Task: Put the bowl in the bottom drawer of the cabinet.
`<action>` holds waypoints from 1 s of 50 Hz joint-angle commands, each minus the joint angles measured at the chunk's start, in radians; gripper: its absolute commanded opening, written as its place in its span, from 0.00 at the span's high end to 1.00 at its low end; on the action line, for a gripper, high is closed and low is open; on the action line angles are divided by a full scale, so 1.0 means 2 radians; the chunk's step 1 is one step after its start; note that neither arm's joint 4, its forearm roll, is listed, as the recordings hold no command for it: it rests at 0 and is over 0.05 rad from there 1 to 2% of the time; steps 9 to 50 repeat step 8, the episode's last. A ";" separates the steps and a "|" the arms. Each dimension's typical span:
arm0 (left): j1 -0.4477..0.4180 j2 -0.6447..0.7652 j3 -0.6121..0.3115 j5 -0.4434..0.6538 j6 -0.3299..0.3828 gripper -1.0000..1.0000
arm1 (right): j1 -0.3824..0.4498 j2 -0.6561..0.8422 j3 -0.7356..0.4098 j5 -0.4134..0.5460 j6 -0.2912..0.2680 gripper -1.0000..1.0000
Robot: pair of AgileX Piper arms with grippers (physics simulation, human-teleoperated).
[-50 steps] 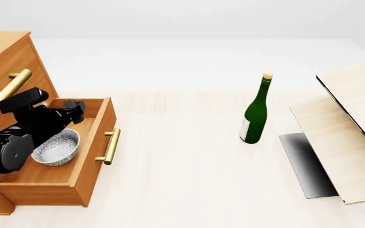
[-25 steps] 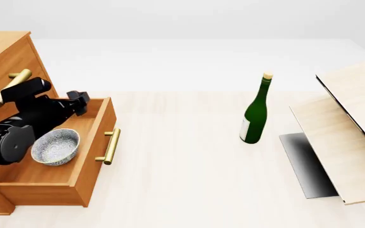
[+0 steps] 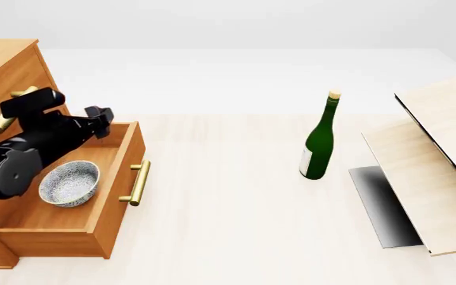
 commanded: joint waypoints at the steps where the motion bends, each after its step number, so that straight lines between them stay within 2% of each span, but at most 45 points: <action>1: -0.006 0.003 -0.008 0.003 0.003 0.00 | 0.000 0.000 0.000 0.000 0.000 0.00; 8: -0.014 -0.022 0.004 -0.003 0.000 0.00 | 0.000 0.000 0.000 0.000 0.000 0.00; 50: -0.014 -0.022 0.004 -0.003 0.000 0.00 | 0.000 0.000 0.000 0.000 0.000 0.00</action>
